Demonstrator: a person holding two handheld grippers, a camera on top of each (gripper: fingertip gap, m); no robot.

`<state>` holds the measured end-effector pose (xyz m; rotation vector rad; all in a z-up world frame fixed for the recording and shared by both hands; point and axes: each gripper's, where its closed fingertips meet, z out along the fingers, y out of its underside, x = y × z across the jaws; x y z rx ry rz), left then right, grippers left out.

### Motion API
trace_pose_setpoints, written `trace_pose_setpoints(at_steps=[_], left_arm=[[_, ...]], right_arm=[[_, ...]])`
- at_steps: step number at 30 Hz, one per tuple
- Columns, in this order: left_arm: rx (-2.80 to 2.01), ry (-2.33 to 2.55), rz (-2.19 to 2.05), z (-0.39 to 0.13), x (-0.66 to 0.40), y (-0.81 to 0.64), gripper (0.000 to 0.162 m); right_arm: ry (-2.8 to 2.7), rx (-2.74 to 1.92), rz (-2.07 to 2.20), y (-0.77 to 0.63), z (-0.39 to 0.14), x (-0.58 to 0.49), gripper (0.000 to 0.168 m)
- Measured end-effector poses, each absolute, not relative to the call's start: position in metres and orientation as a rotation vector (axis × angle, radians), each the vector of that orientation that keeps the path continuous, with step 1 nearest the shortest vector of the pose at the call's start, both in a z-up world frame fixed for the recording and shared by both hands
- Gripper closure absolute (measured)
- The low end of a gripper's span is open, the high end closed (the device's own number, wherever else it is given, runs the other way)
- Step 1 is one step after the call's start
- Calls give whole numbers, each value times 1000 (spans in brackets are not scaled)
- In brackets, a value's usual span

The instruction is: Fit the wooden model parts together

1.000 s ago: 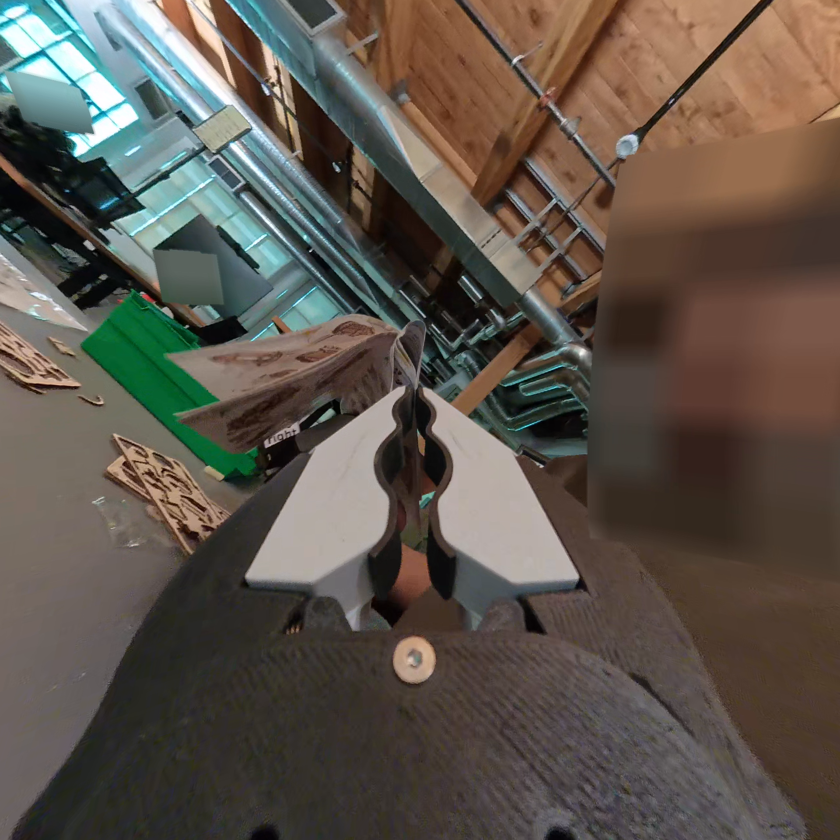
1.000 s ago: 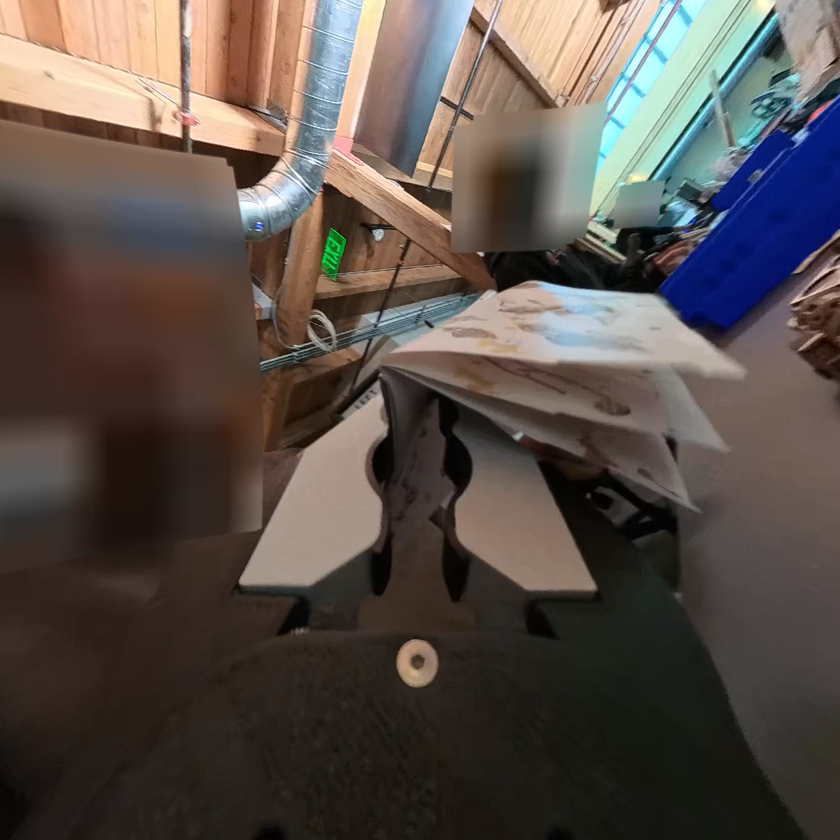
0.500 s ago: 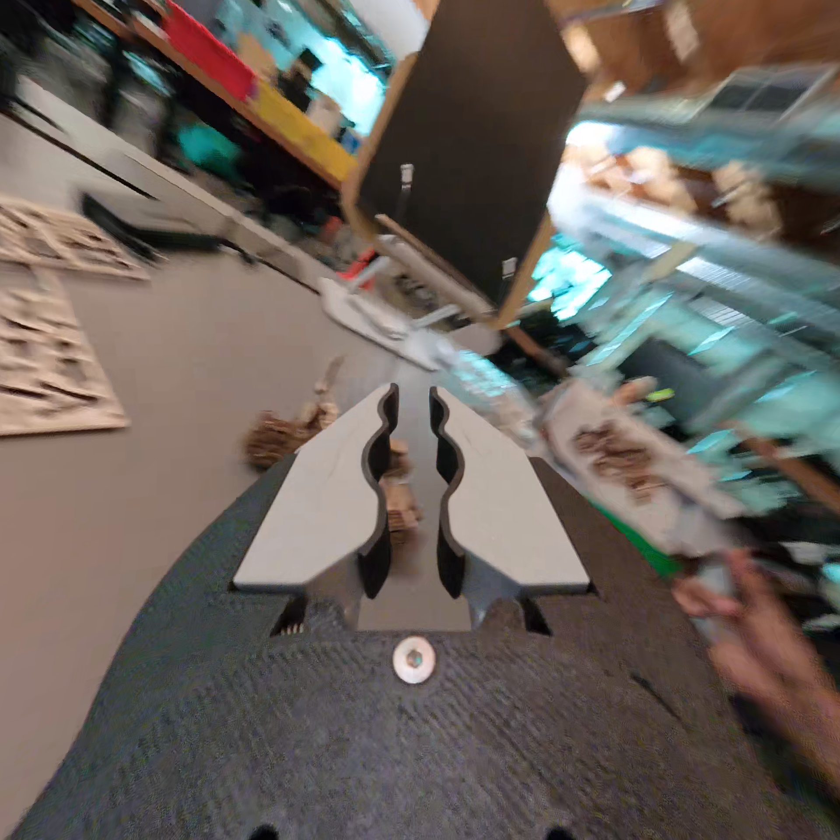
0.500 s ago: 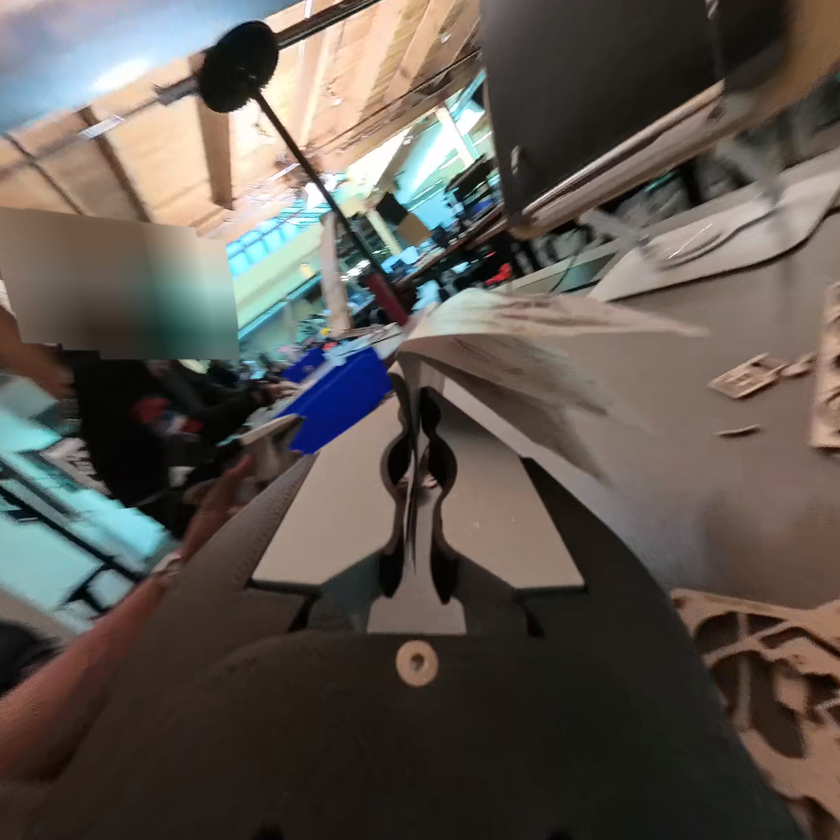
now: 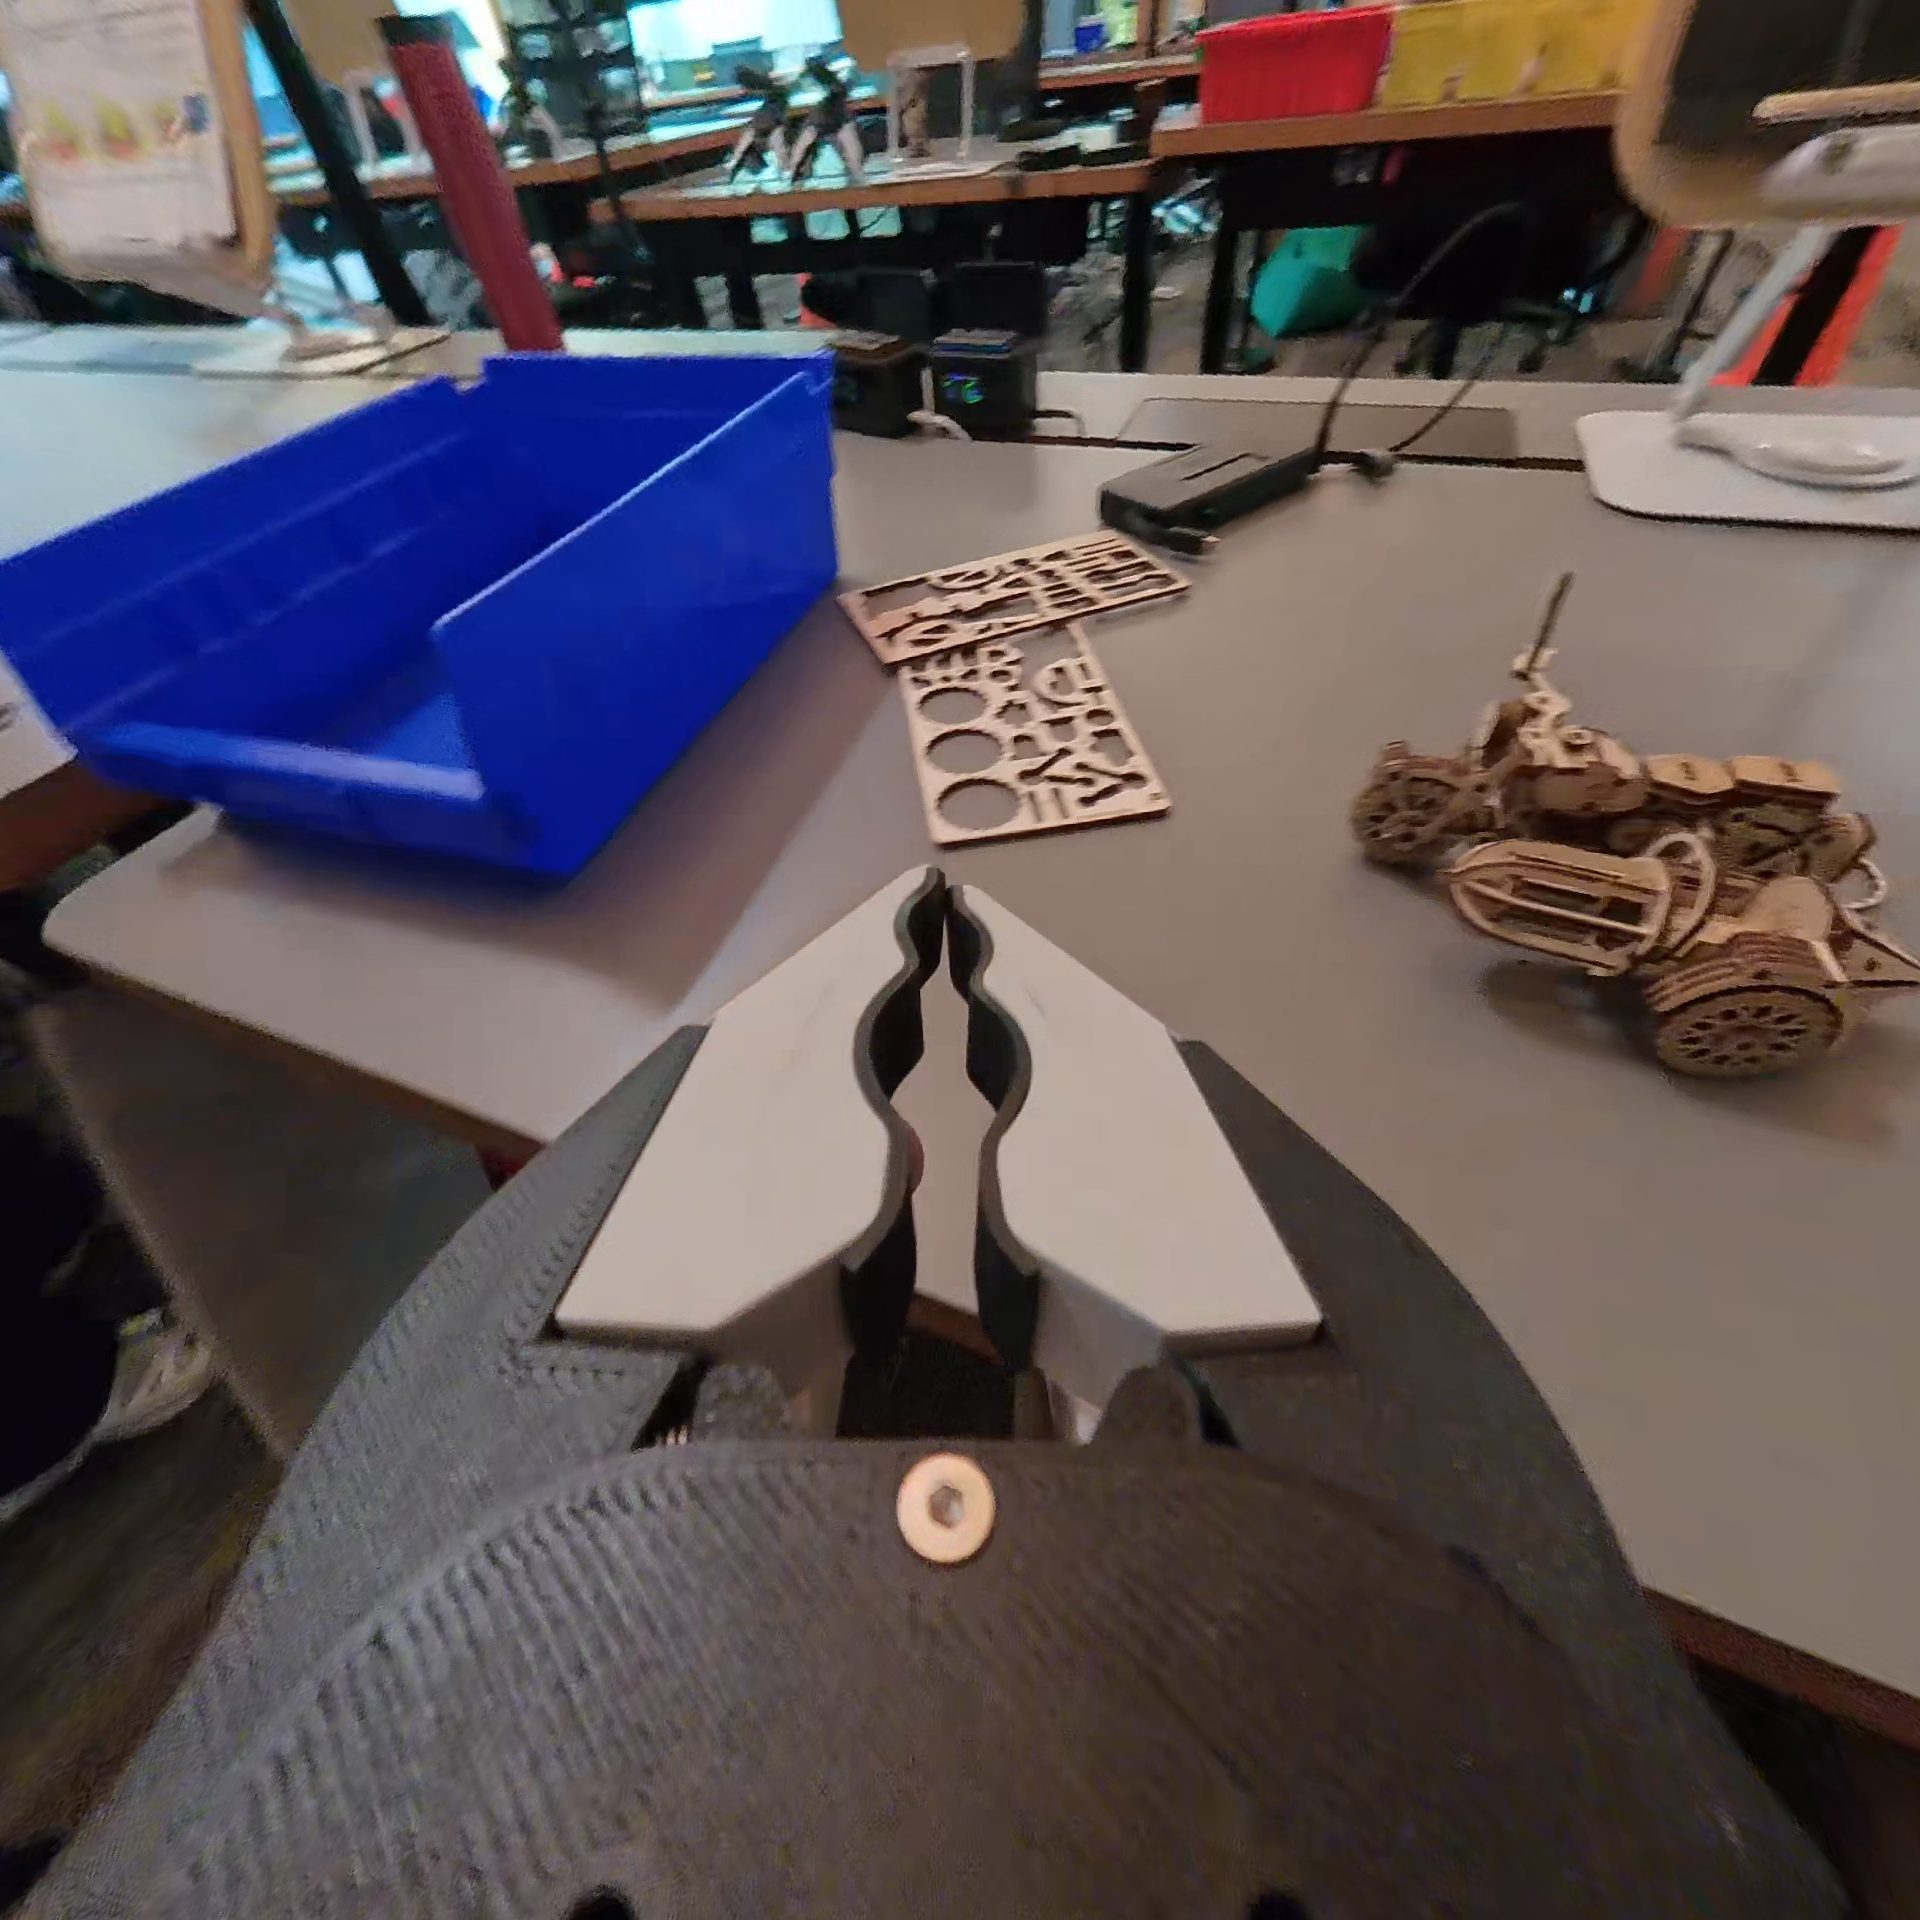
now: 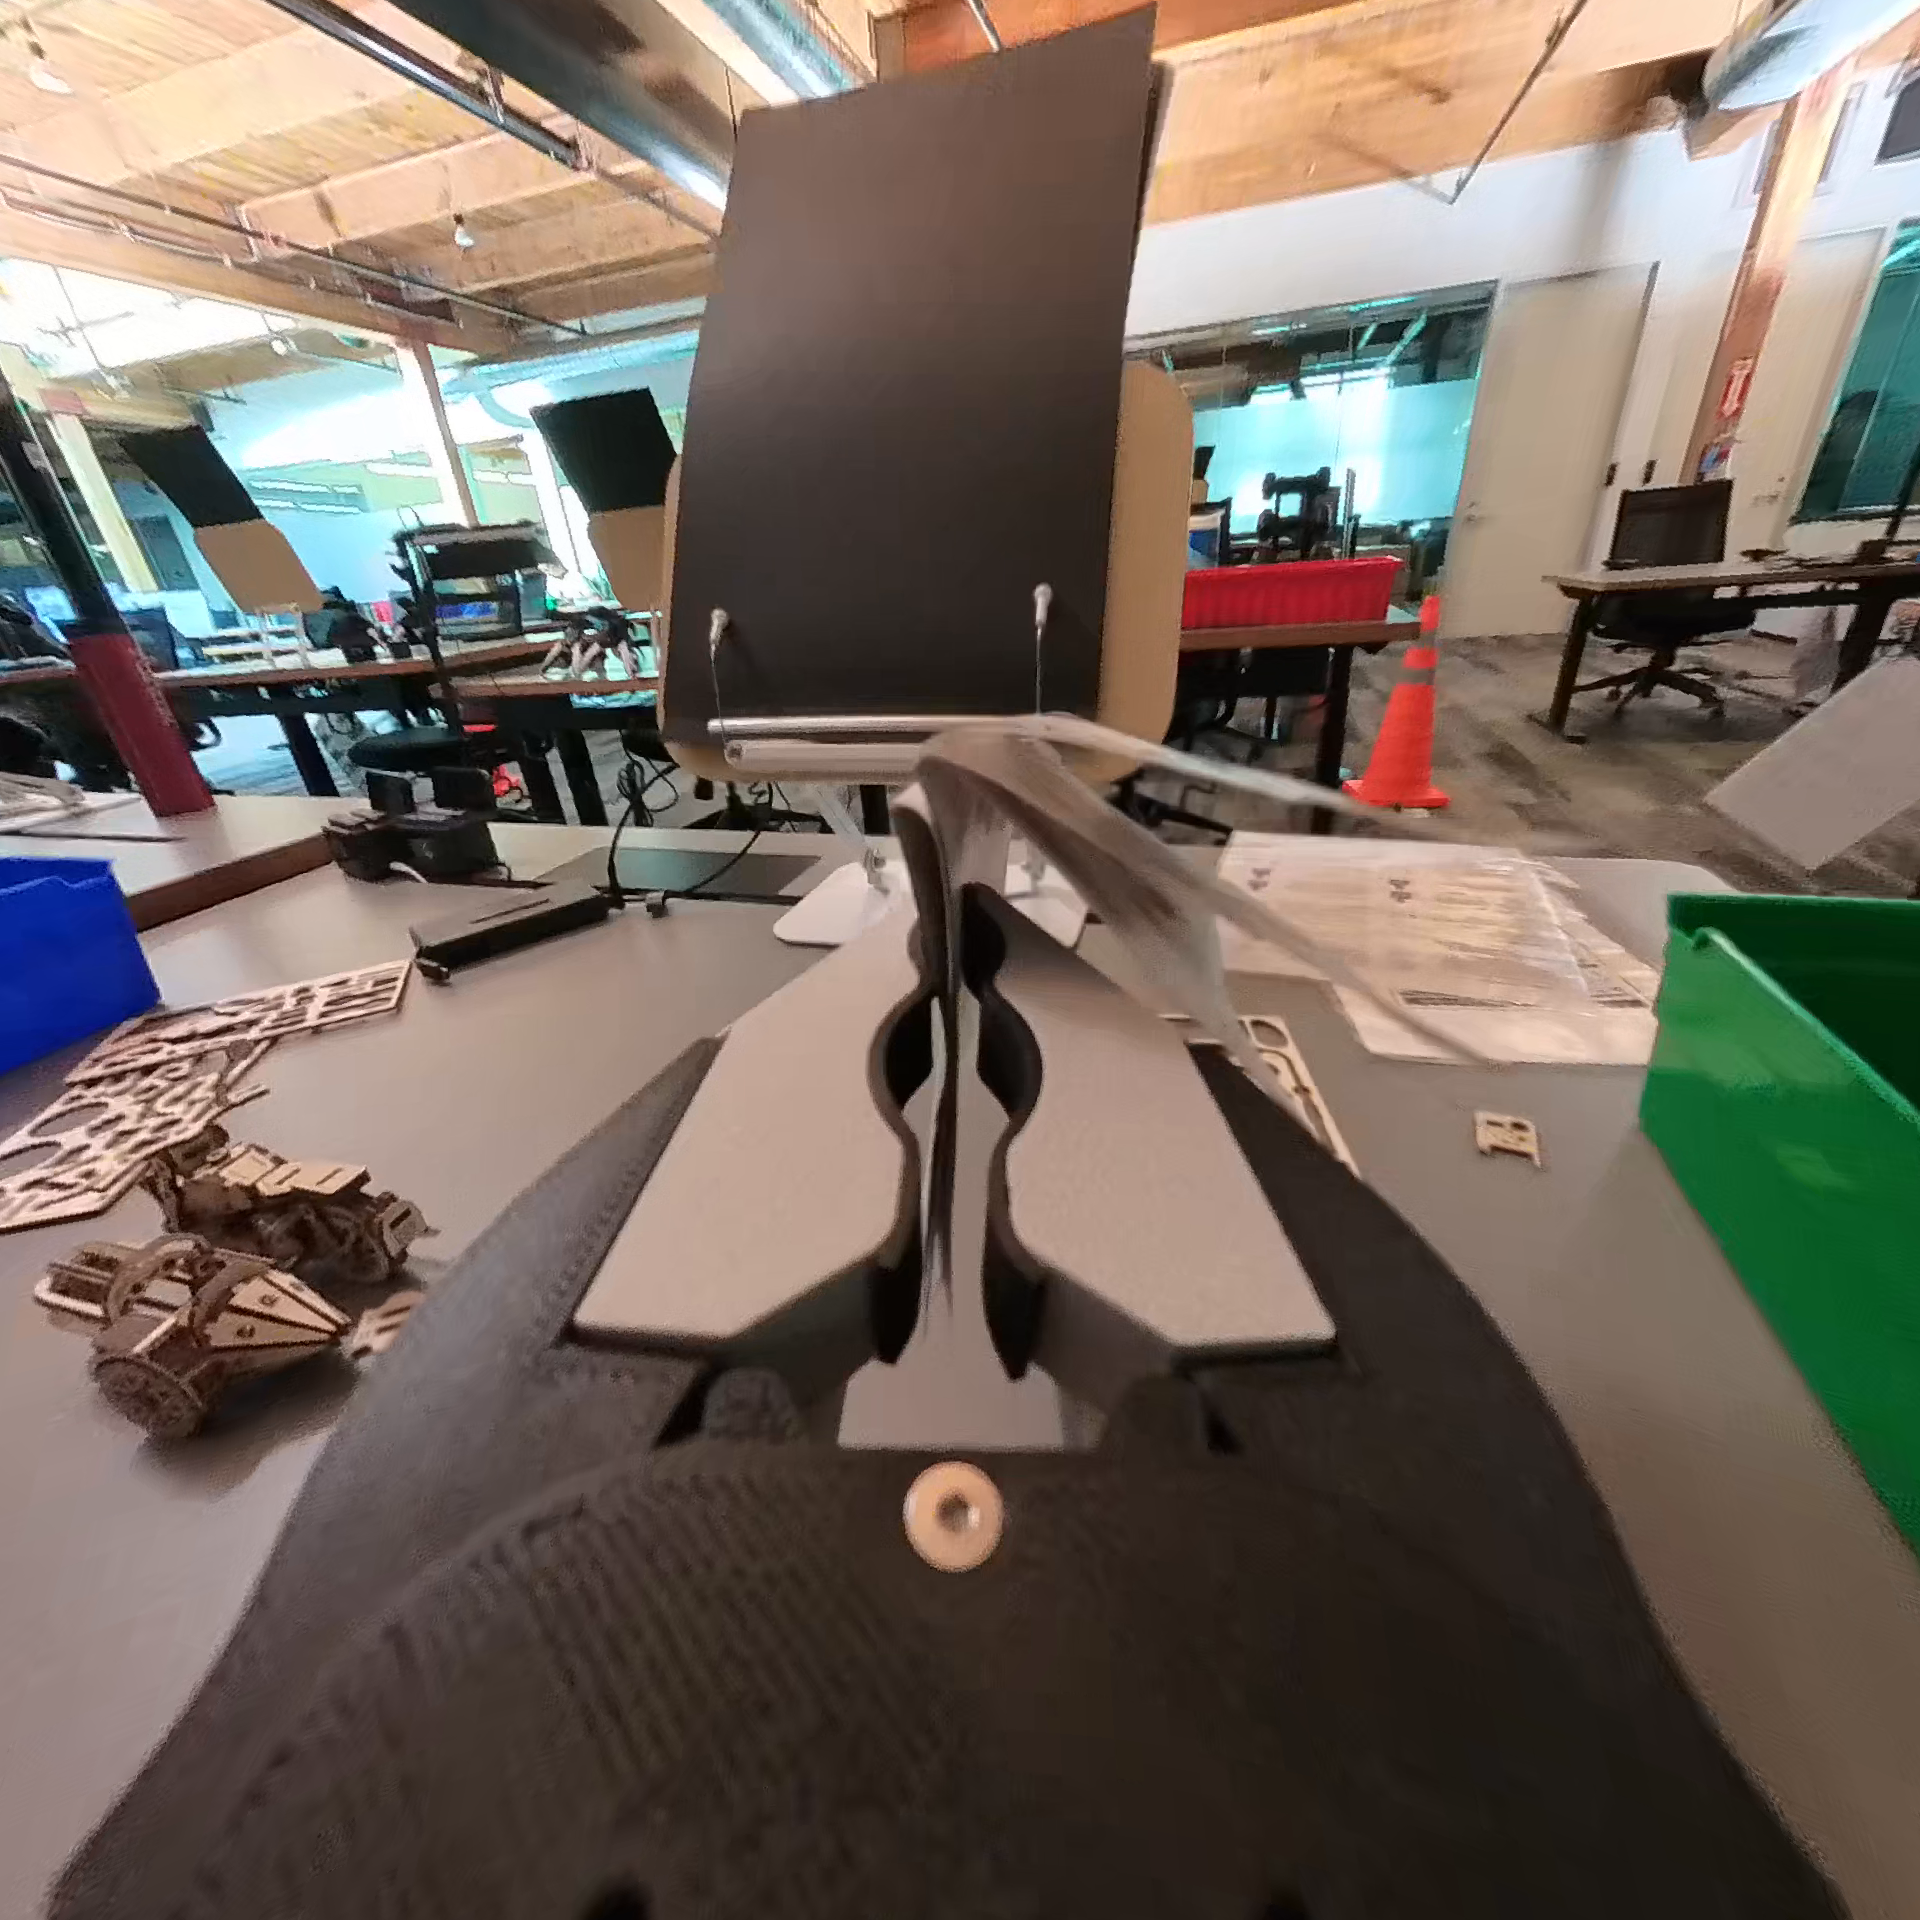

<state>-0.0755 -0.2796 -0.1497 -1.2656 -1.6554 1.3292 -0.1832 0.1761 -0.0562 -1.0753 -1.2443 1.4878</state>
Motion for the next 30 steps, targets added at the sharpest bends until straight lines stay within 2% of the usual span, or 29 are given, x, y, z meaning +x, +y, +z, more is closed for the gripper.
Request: trace_pose_setpoints(at_steps=[11, 21, 30], left_arm=[[-833, -1879, 1118, -162, 4, -354, 162], [-781, -1942, 1182, -165, 40, -377, 162], [-840, -1880, 1135, -162, 9, -359, 162]], right_arm=[[-1215, -1196, 1646, 175, -63, -249, 168], [-1254, -1178, 1722, 136, -63, -261, 168], [-1223, -1208, 1677, 164, -66, -258, 168]])
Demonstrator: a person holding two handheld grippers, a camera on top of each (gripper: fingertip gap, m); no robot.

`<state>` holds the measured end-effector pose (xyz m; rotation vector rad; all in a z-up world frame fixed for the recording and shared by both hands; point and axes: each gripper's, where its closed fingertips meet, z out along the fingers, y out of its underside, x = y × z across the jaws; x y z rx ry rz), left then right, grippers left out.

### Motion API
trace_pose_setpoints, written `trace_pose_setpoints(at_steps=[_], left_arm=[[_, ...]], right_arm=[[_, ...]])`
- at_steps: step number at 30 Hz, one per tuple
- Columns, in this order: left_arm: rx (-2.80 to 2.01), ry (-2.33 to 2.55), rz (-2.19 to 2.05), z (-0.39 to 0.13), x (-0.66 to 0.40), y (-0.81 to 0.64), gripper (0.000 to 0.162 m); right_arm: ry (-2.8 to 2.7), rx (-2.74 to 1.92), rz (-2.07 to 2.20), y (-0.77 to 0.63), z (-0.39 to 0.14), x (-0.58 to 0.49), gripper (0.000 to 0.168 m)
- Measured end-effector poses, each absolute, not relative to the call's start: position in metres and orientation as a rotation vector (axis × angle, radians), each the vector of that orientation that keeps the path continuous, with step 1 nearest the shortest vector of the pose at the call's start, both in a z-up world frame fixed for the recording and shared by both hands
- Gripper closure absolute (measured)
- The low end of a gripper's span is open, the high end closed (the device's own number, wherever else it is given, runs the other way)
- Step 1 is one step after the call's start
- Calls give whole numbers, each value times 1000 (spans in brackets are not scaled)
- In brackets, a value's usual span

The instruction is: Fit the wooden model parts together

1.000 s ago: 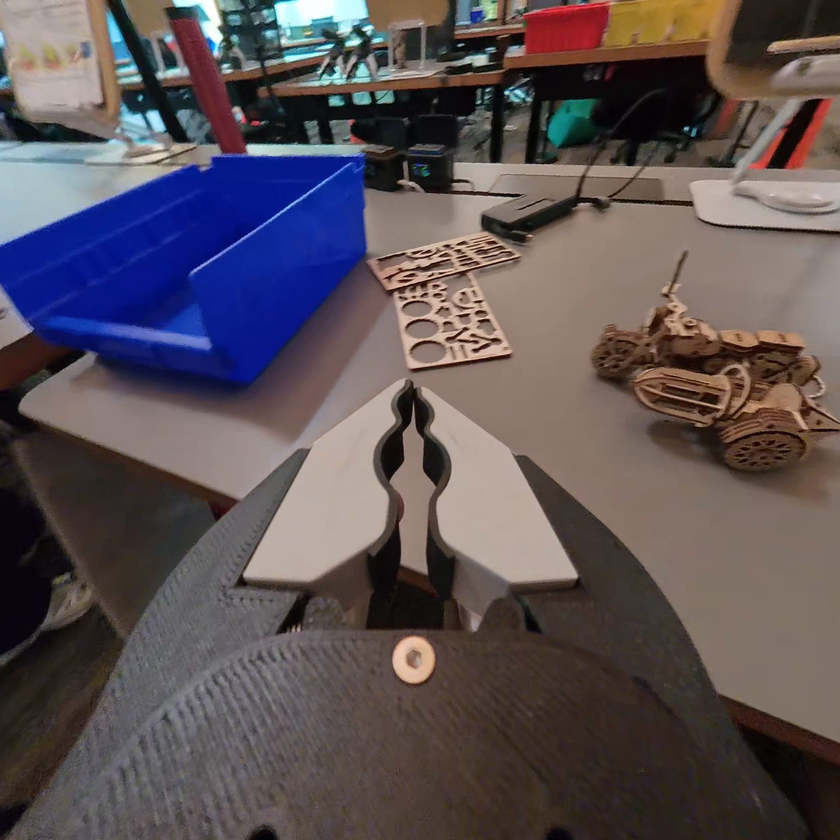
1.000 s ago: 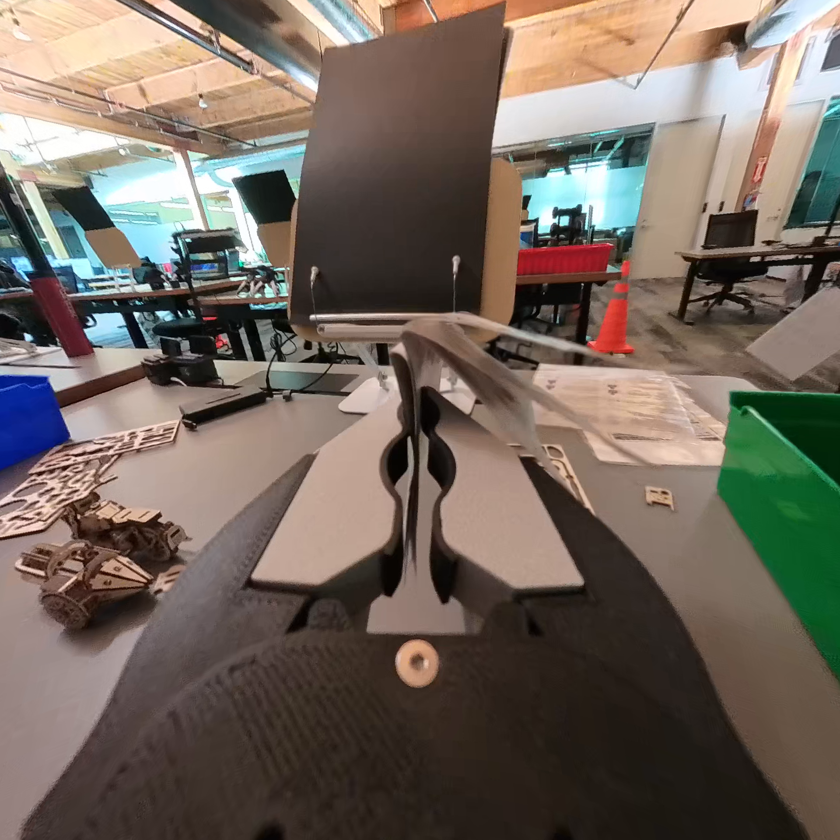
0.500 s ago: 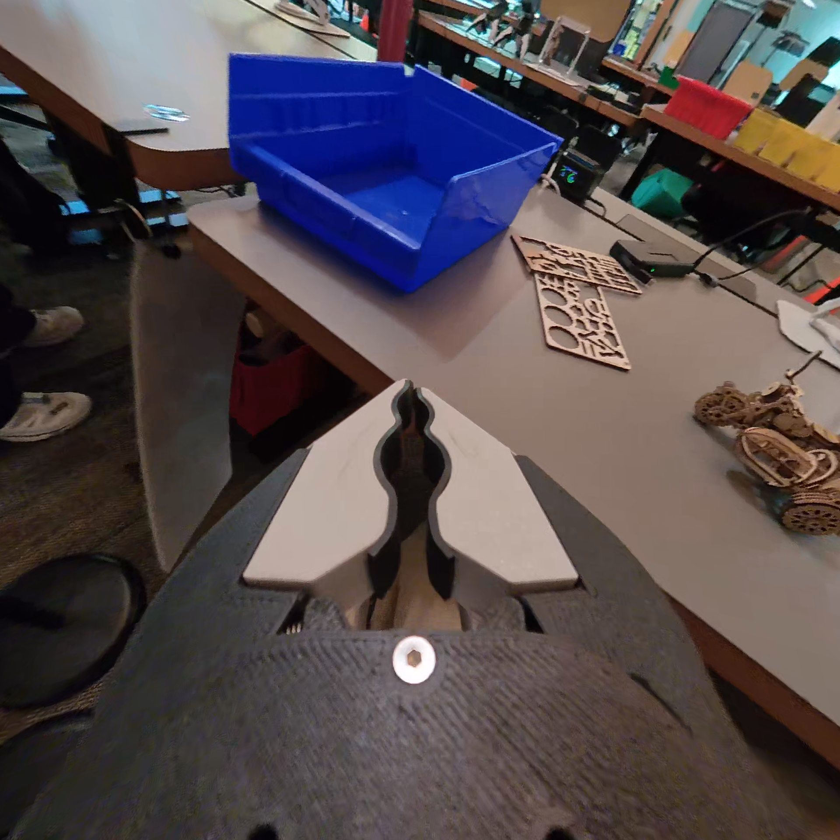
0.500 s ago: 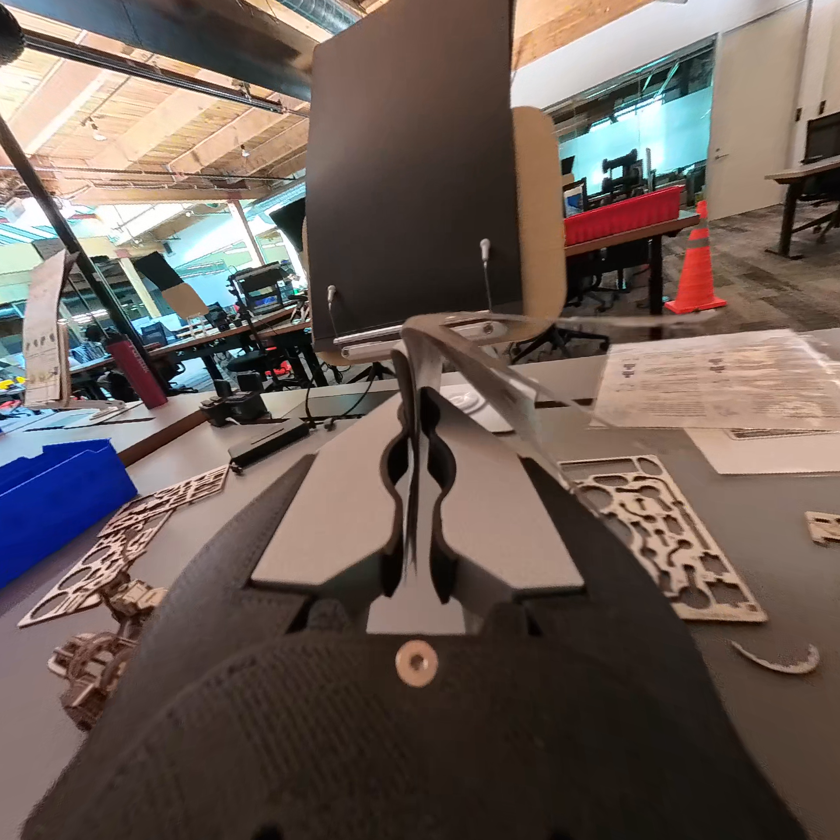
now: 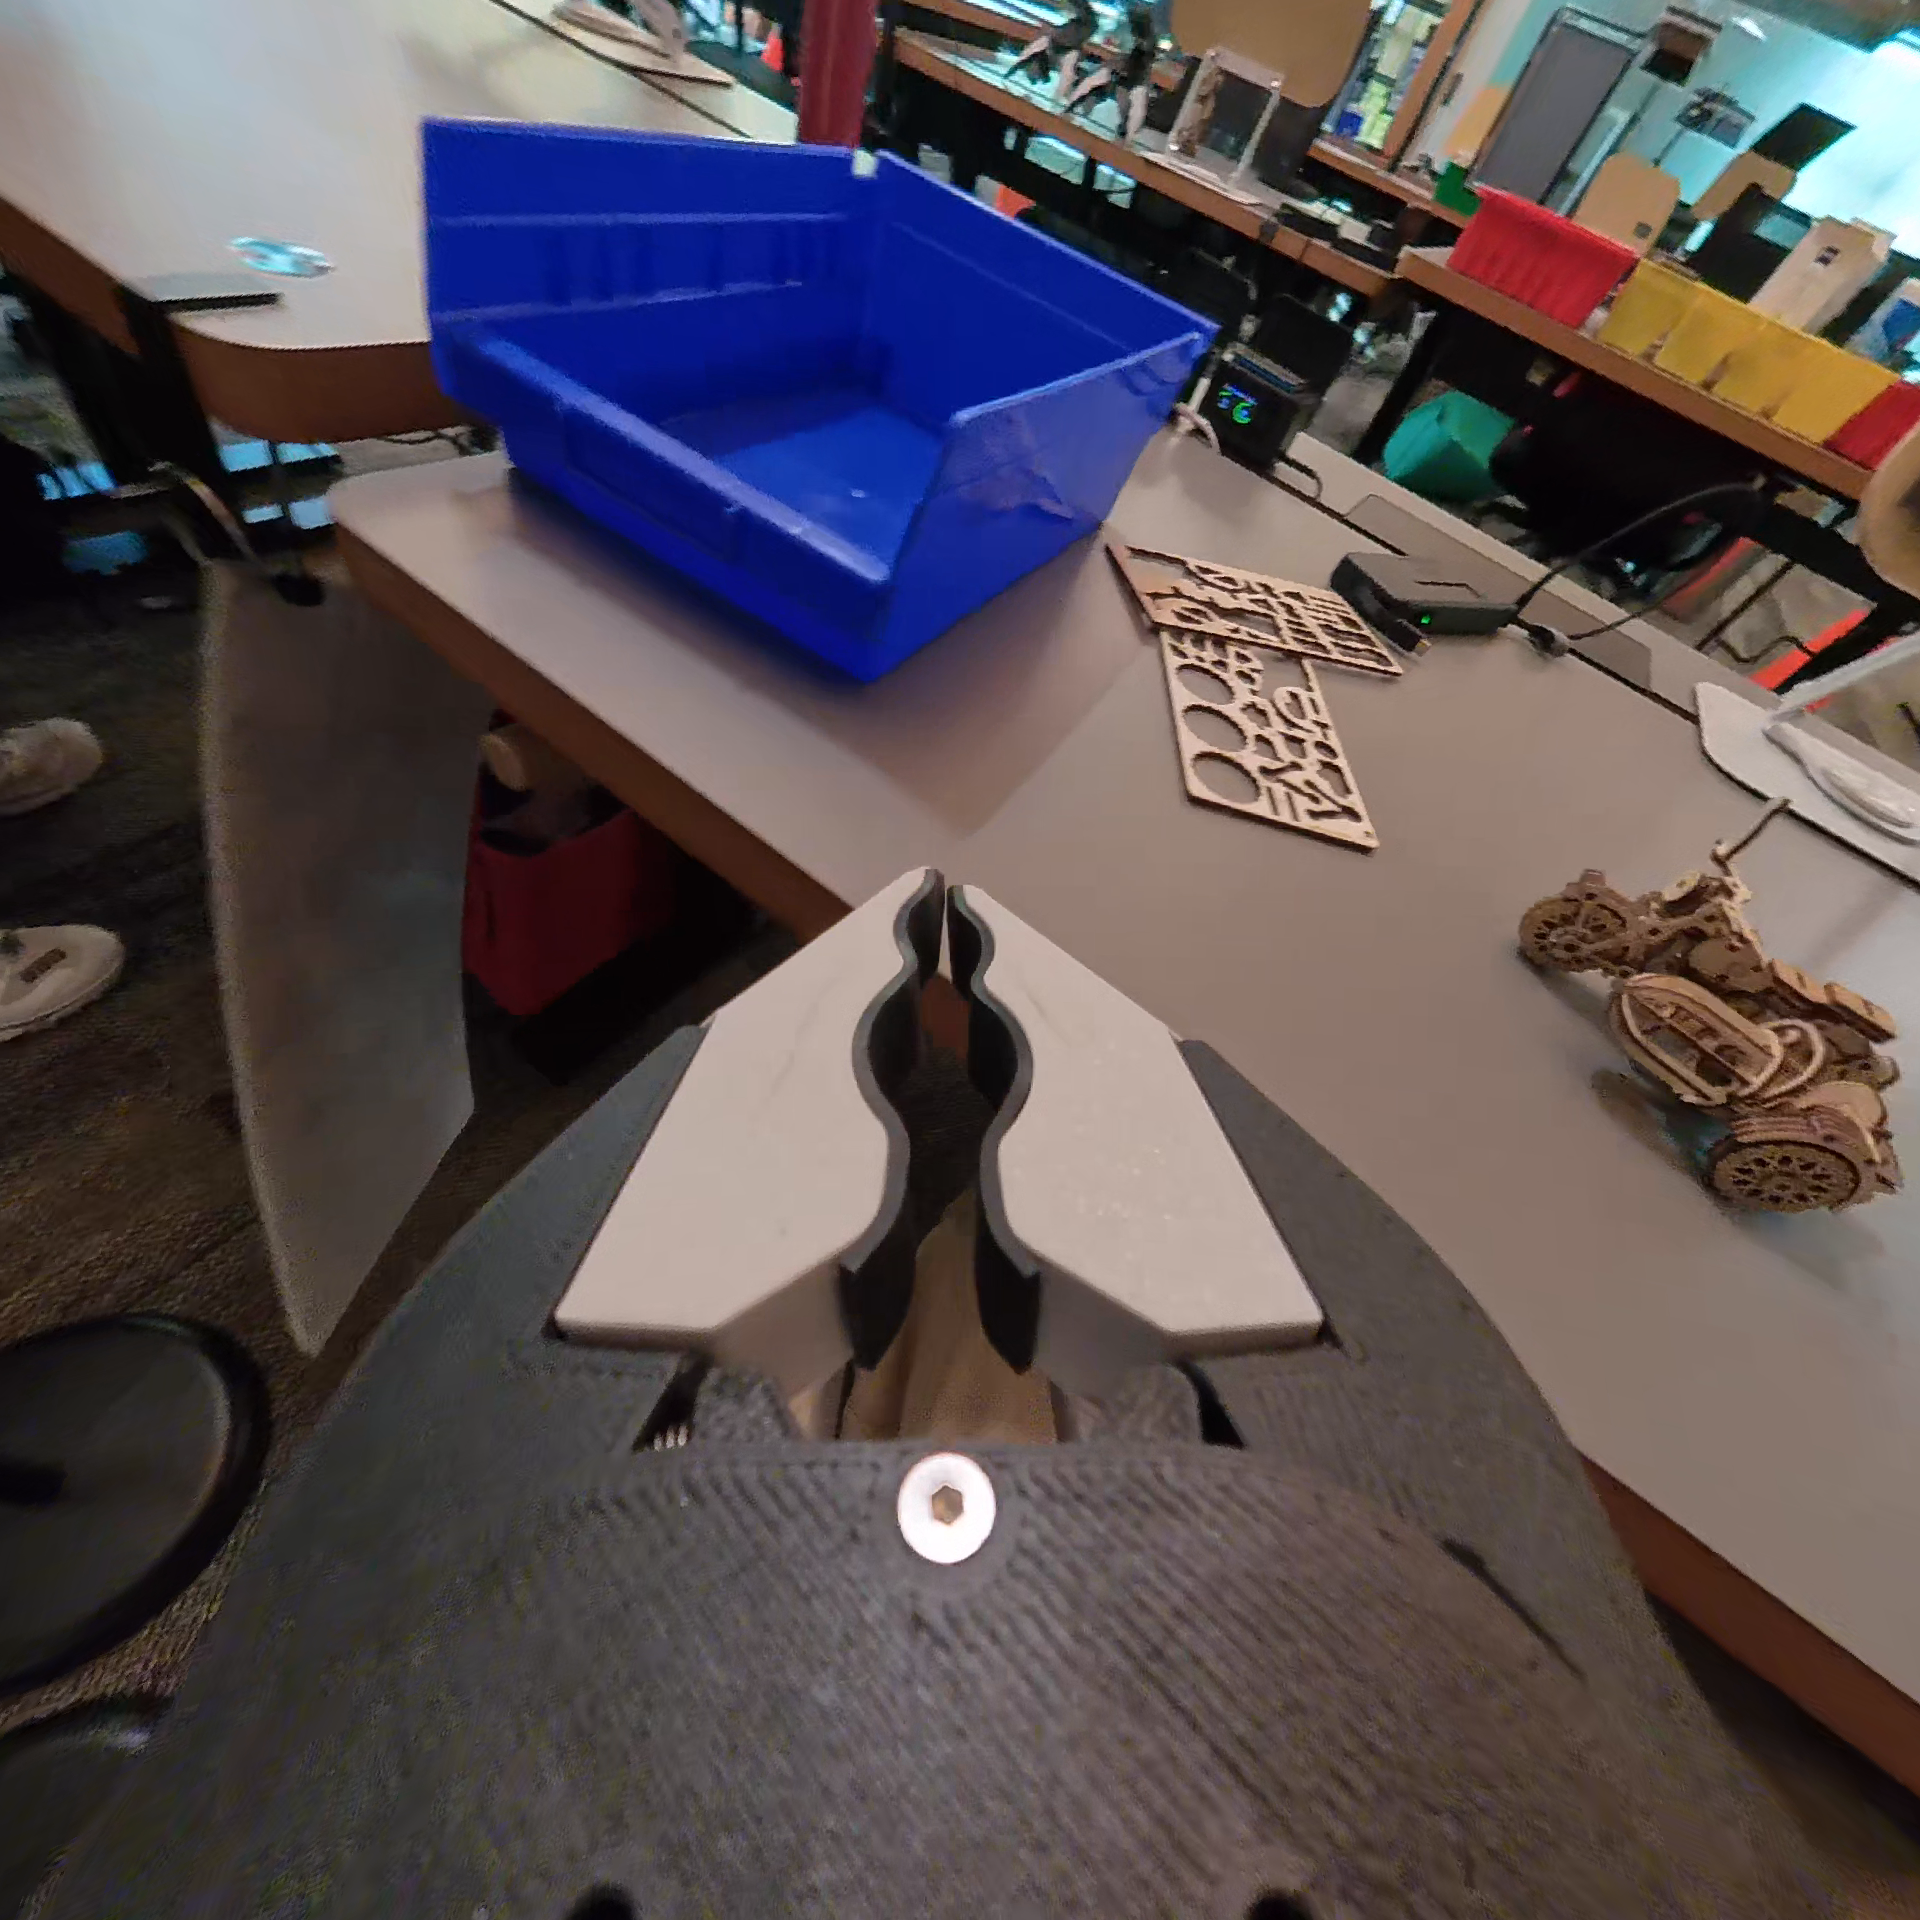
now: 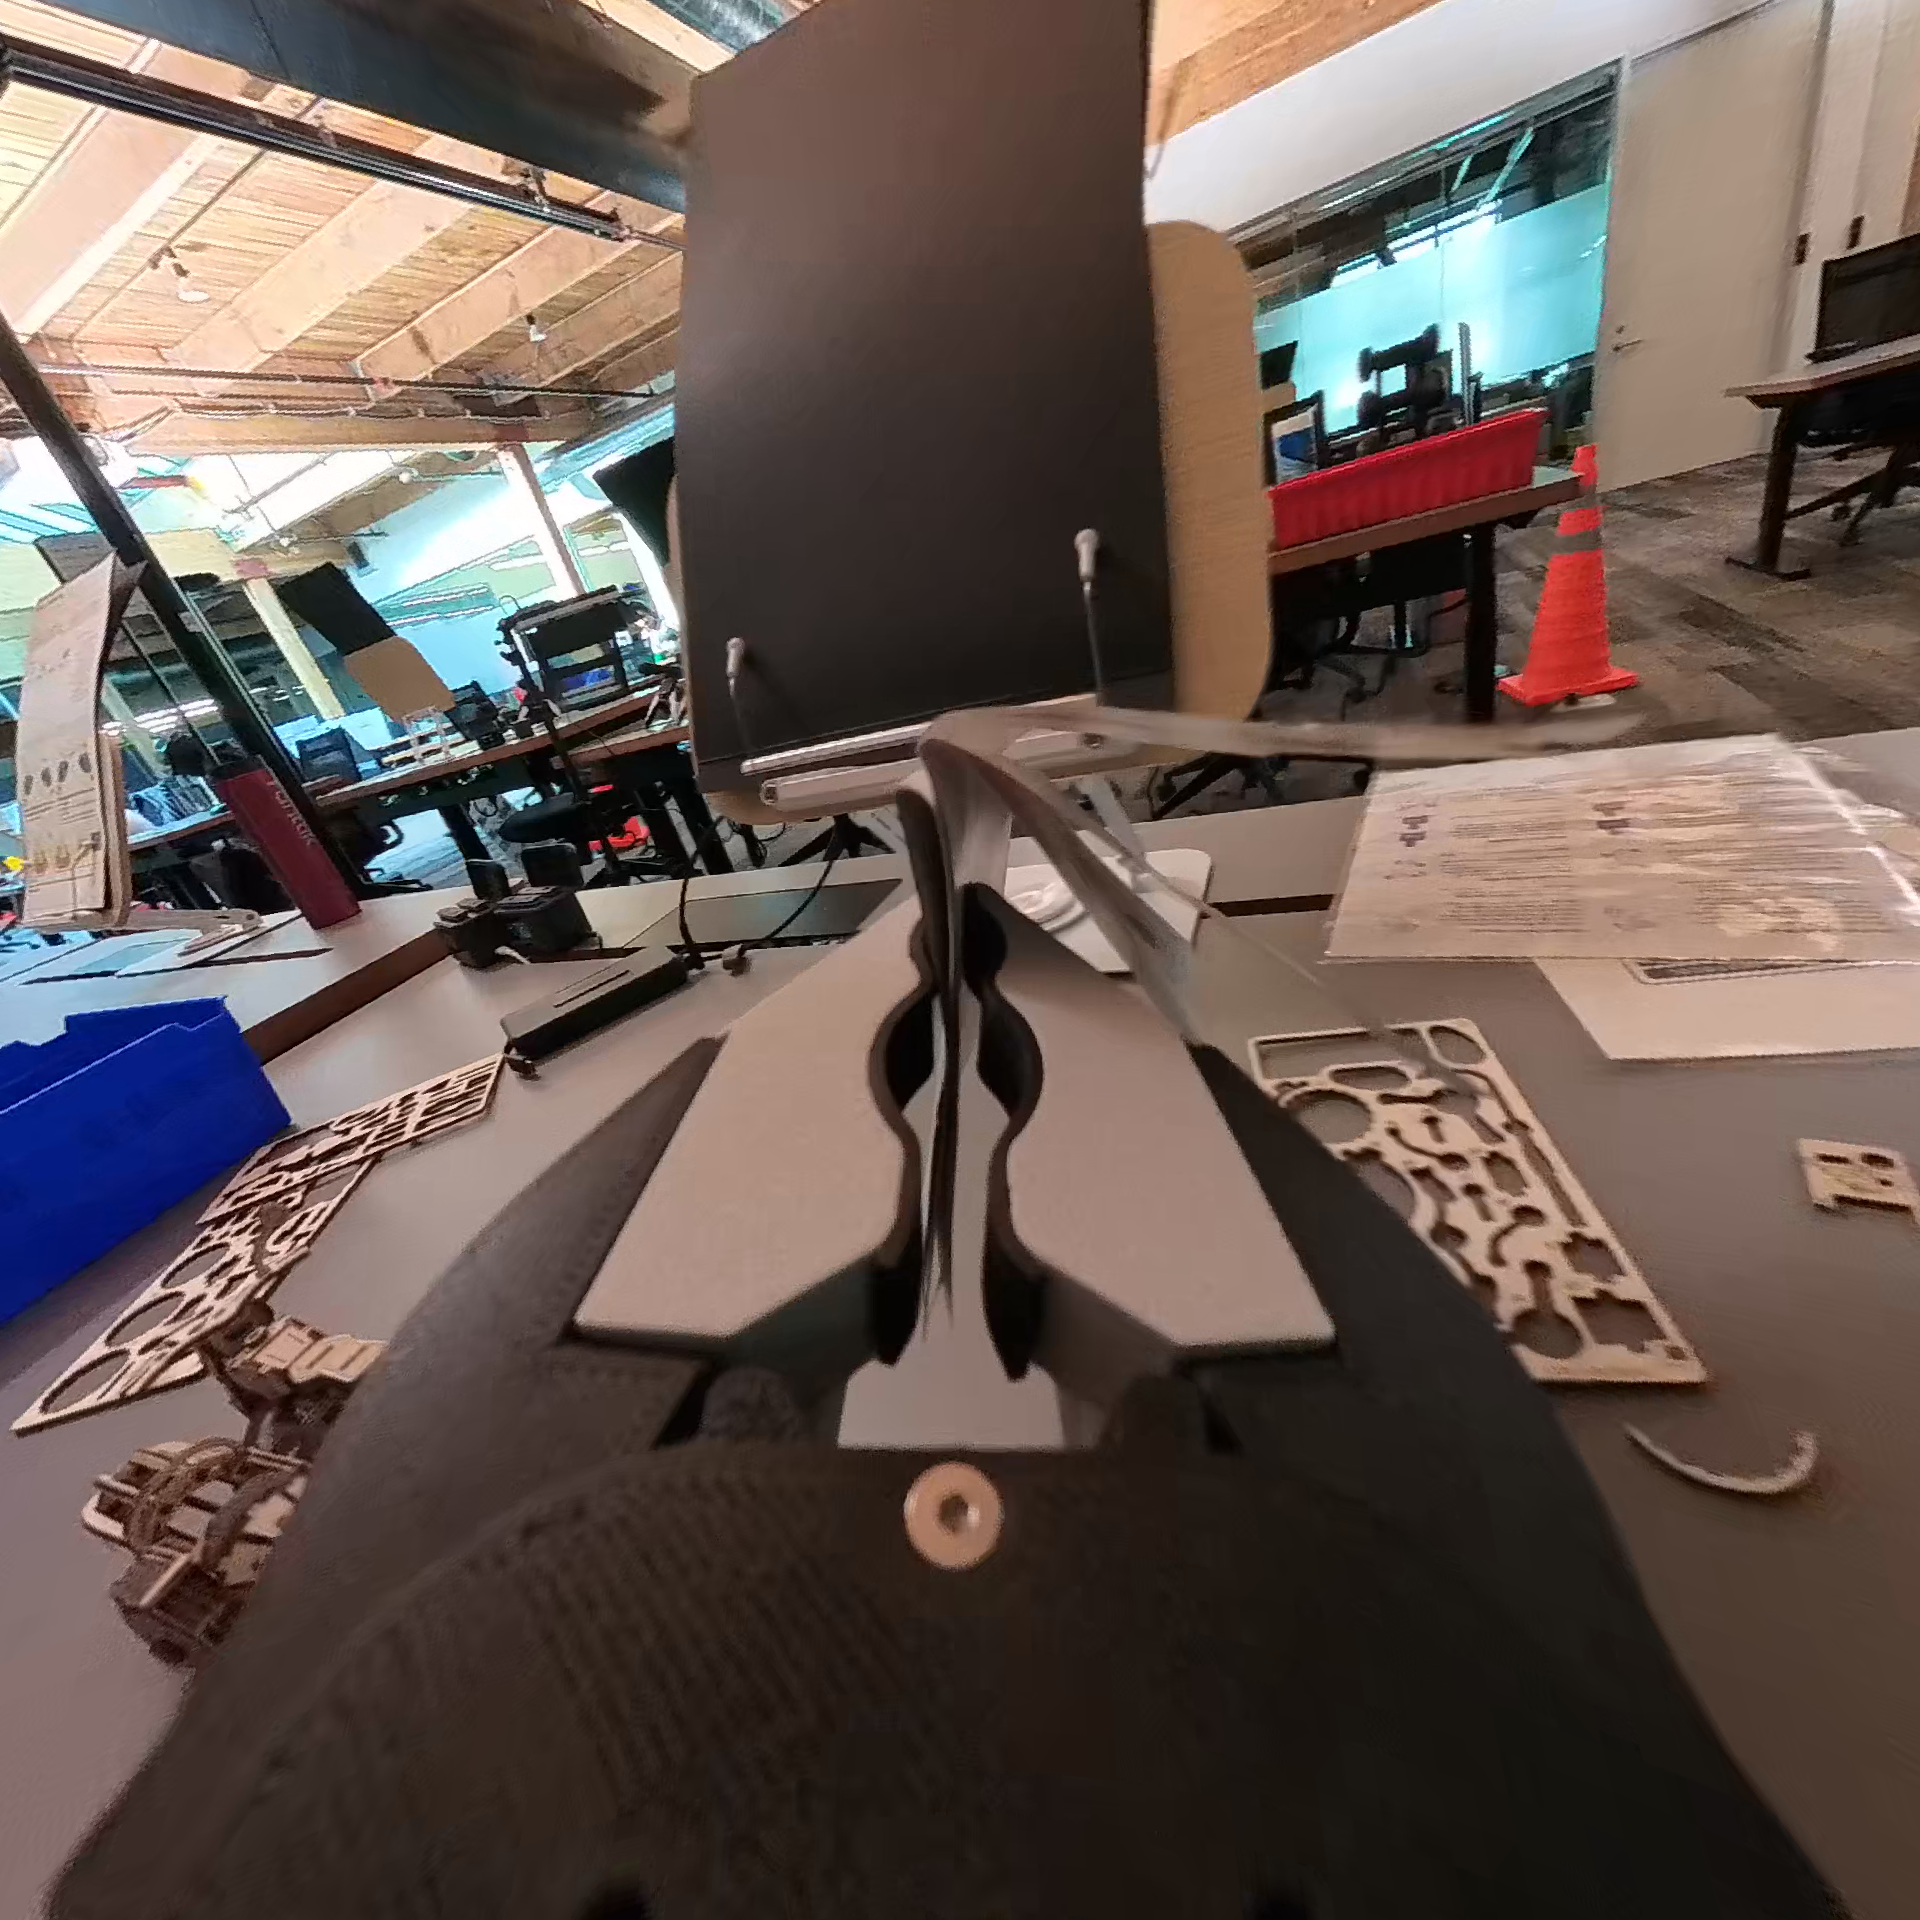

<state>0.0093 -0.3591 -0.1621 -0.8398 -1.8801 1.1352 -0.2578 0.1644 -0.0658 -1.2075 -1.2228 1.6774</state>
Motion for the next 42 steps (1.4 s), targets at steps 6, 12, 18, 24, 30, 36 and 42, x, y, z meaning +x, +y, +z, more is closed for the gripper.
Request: trace_pose_setpoints(at_steps=[6, 12, 18, 24, 30, 36, 42], left_arm=[[-990, -1759, 1074, -159, -44, -319, 151], [-1112, -1579, 961, -151, -99, -262, 128], [-1075, -1384, 815, -128, -140, -206, 74], [-1049, -1368, 754, -125, -158, -194, 64], [-963, -1397, 713, -124, -157, -205, 65], [-907, -1437, 705, -127, -143, -225, 66], [-826, -1486, 743, -128, -117, -258, 67]], right_arm=[[-1175, -1224, 1621, 206, -65, -240, 168], [-1145, -1277, 1592, 243, -72, -215, 168], [-1175, -1255, 1563, 260, -74, -188, 168], [-1170, -1263, 1530, 276, -76, -173, 168], [-1170, -1276, 1544, 278, -78, -173, 168], [-1209, -1258, 1569, 259, -78, -182, 168], [-1250, -1241, 1610, 234, -79, -199, 168]])
